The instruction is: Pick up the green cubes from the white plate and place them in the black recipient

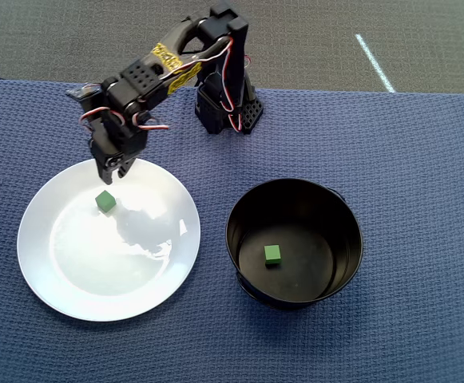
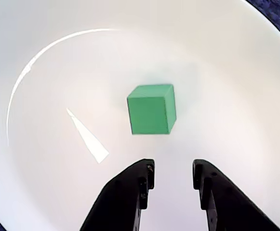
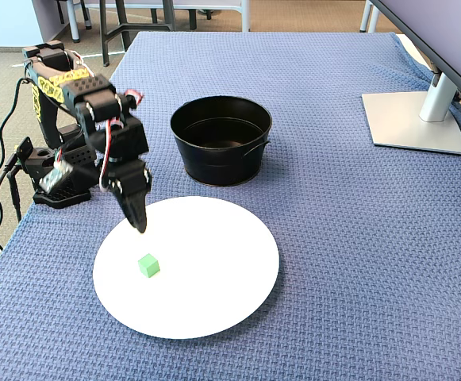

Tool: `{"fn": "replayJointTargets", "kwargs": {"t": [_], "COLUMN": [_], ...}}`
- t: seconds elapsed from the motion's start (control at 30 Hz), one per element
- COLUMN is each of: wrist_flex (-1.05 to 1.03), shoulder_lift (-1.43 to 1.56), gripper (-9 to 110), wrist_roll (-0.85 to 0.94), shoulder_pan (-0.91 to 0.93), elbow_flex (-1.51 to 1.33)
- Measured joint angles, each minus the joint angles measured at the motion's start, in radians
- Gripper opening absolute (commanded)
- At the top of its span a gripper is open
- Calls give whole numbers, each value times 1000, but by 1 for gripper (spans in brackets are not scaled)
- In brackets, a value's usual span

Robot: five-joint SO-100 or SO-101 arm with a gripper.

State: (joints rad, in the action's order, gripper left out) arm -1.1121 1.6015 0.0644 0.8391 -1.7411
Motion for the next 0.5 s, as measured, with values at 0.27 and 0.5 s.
{"fn": "replayJointTargets", "kwargs": {"t": [0.27,0.5], "wrist_flex": [3,-8], "shoulder_lift": [-144,-298], "gripper": [34,35], "wrist_roll": [34,83], "shoulder_pan": [40,32], "elbow_flex": [83,187]}}
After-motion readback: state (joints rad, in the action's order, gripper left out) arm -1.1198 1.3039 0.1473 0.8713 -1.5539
